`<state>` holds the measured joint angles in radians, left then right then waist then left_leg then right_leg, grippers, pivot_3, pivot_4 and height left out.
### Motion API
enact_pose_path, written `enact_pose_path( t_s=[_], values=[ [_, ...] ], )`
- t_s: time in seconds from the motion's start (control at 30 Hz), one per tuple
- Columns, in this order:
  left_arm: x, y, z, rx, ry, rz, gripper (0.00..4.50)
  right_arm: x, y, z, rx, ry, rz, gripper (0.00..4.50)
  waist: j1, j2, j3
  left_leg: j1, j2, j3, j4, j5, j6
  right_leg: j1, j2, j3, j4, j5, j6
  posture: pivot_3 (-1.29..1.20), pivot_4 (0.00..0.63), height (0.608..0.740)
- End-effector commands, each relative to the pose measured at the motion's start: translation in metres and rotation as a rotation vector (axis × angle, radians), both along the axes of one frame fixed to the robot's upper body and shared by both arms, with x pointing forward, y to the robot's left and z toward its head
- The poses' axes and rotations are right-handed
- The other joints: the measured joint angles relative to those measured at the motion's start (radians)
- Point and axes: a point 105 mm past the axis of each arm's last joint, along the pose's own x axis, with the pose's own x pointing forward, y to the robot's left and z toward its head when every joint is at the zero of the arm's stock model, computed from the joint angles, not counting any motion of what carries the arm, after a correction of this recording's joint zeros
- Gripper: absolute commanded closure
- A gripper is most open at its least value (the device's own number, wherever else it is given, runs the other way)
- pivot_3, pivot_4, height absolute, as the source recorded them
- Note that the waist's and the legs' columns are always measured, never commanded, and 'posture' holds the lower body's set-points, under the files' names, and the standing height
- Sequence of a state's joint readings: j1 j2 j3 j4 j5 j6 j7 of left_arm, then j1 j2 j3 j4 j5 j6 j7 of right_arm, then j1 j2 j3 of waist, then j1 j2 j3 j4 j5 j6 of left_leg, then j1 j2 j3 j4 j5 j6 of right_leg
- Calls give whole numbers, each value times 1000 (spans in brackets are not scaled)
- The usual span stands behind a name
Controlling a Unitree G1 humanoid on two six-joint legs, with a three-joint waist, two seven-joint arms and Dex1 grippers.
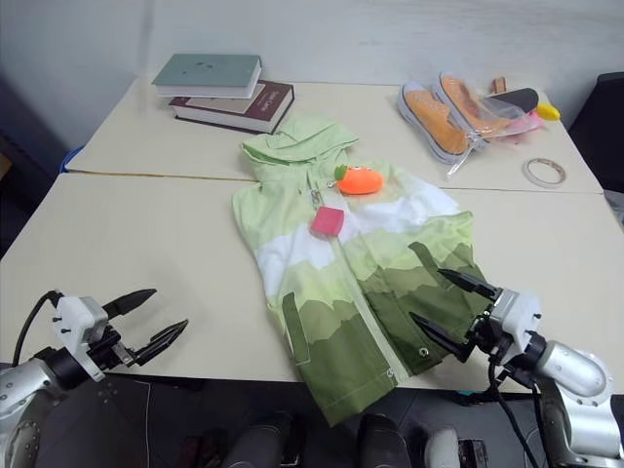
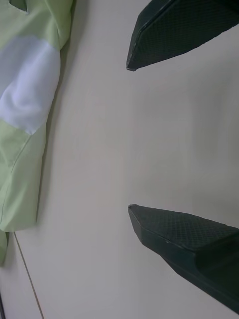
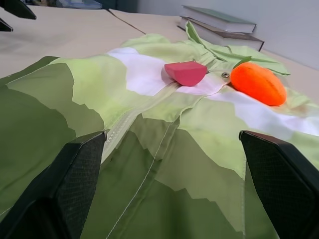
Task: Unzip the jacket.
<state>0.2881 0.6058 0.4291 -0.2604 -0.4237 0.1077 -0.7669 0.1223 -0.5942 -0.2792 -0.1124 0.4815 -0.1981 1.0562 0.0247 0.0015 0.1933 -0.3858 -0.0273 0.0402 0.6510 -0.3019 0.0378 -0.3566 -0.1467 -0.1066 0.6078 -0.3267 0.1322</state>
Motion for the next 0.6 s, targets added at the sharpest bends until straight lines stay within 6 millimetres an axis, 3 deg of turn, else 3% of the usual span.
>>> enact_pose_path(
  t_s=[0.03,0.17,0.4,0.6],
  values=[
    [5,7,4,36,-31,44,0,0,0,6,-11,-34,15,16,2,0,0,0,0,0,0,0,0,0,0,0,0,0,0,0,150,740],
    [9,1,9,-56,-27,24,0,-2,3,6,-17,-33,26,16,0,0,0,0,0,0,1,0,1,0,0,-1,1,0,0,0,150,740],
    [10,8,15,-163,37,-27,0,-3,2,10,-11,-59,-14,16,-3,0,0,0,1,0,1,0,0,0,1,-1,2,0,0,0,150,740],
    [20,-20,35,-150,40,-174,0,-7,16,19,24,-96,10,16,1,0,0,0,1,0,2,0,0,0,1,0,3,0,0,0,150,740]
  ],
)
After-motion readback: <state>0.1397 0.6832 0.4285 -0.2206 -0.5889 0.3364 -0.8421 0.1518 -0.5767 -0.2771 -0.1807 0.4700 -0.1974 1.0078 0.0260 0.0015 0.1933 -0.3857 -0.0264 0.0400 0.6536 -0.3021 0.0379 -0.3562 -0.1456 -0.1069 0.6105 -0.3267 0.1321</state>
